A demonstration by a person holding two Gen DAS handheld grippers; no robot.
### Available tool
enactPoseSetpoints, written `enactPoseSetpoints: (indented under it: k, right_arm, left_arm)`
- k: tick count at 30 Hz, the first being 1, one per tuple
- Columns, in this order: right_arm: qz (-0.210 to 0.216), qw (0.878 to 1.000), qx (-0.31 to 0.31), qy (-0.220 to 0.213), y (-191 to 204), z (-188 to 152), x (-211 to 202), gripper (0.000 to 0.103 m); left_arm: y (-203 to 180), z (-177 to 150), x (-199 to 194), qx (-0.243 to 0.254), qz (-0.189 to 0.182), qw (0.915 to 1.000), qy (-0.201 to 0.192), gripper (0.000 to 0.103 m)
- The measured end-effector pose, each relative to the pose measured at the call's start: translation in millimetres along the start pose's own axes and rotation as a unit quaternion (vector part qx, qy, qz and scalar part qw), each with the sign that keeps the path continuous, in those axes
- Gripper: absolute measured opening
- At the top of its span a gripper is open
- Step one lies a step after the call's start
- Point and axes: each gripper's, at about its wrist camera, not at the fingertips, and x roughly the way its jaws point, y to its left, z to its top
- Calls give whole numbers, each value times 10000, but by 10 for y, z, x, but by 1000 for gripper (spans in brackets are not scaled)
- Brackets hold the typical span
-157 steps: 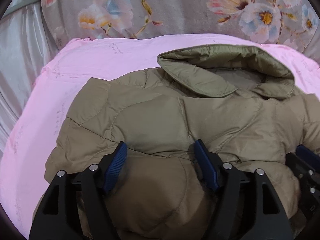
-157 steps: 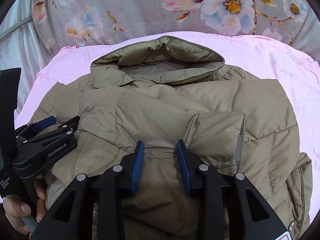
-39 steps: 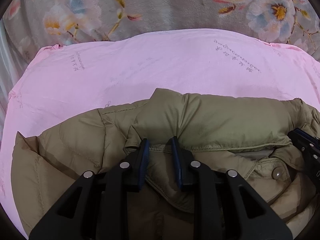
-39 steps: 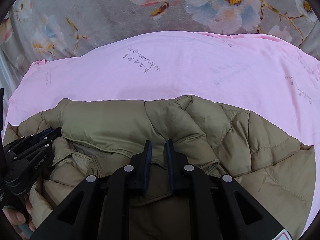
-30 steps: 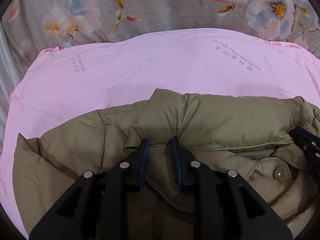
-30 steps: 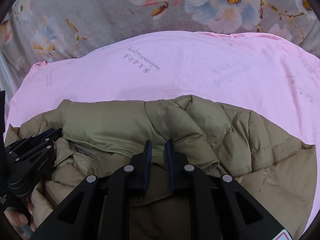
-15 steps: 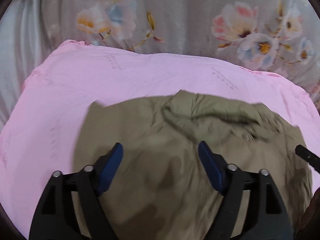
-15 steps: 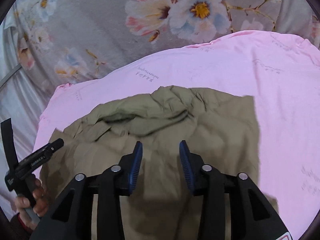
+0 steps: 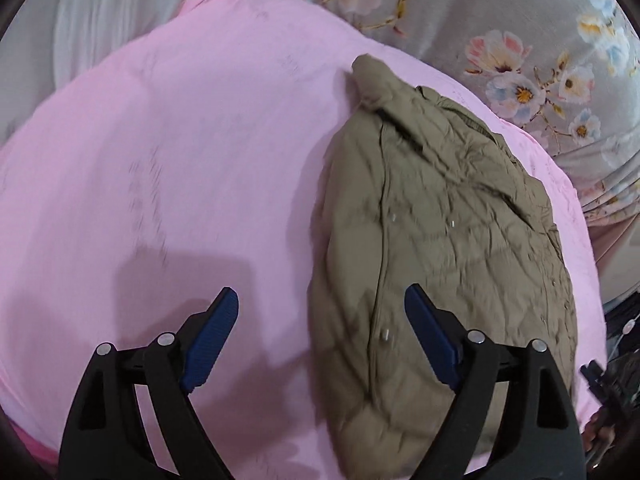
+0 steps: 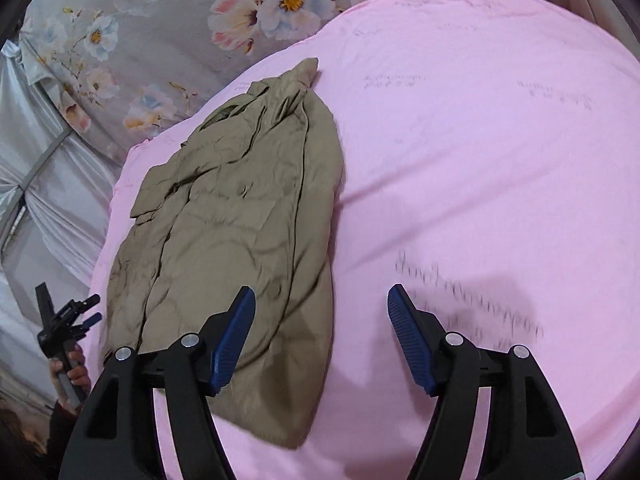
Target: Fold large clothes
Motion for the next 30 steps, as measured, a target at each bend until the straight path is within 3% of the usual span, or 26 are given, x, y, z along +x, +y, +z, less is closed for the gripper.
enactPoseSetpoints:
  k: [6,9,18,21,23,25,26,30]
  right_arm:
    - [718,9971,79,234,100,-455,56,67]
    - [735,9972,-7,131,207,-551,95,68]
    - [914,9958,96,14,302,-606,133,69]
    - [821,9966,38,-57,363,-634,134,65]
    - [639,9979,-50,-116,415,-648,128,56]
    - [542,9983,-104,-158,430,-653,112,40]
    - [512,9985,-120,-183,433,-650,100,28]
    - [596,9976,-114,-340,419,-630,-6,14]
  left_arm:
    - [-1,-380,-122,-424,-798,9956,243,83]
    - [-71,-487,-54,-587,-1107,9913,402,83]
    - [-218,-619,-16,-593,-1097,9920,210,81]
    - [-248,-638,-21,-622,-1117,9915,223,66]
    - [-257,-655,-41,-616,-1082,9920,202,53]
    - [-263,-665,-74,-576,-993,9933,154,29]
    - [-266,-663,-92,-535,-943,9940,139,24]
    - [-252,-645,-202,-442,-995,9940,57,13]
